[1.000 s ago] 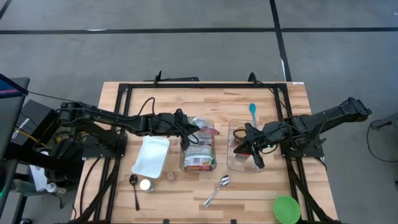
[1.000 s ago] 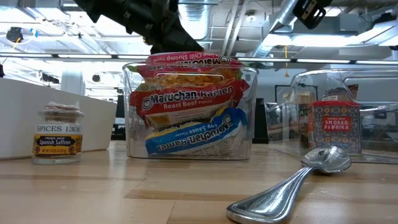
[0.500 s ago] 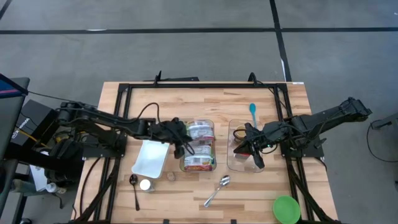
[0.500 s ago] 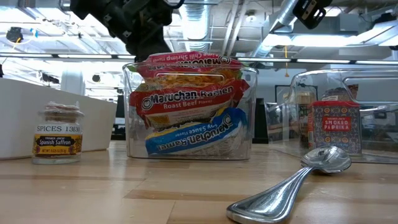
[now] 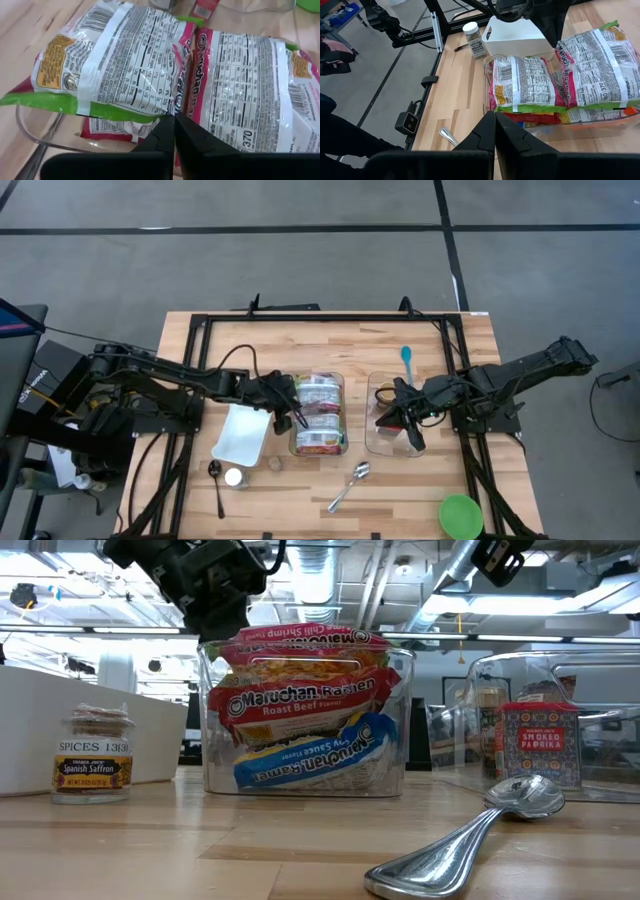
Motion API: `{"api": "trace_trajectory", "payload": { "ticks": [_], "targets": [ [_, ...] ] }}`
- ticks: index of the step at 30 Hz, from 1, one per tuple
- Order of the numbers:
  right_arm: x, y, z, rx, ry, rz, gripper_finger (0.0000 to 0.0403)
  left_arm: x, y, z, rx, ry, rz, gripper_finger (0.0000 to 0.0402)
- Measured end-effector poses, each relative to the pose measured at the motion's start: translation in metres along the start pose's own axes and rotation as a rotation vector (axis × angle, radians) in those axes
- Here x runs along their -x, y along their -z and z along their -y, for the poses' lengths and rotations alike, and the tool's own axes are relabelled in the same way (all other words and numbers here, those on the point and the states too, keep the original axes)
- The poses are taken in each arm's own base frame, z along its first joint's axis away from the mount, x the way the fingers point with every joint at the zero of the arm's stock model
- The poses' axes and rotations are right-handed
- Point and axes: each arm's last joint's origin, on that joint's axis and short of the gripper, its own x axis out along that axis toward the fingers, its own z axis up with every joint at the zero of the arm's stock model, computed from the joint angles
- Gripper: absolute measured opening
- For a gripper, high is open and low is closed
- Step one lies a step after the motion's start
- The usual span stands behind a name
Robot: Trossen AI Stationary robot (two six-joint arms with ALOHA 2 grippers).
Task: Pick & Place Food Item
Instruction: Put the green noodle pack into the left transparent bin
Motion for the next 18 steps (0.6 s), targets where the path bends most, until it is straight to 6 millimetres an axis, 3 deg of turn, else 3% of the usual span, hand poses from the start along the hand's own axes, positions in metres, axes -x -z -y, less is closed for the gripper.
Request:
{"api": "trace_trajectory", "payload": {
  "ticks": [18],
  "targets": [
    [0.0,0.0,0.0,0.0,0.0,0.0,0.0,-0.0001,0.0029,-0.0012,0.072,0.021,-0.042,0.0137]
  ]
}}
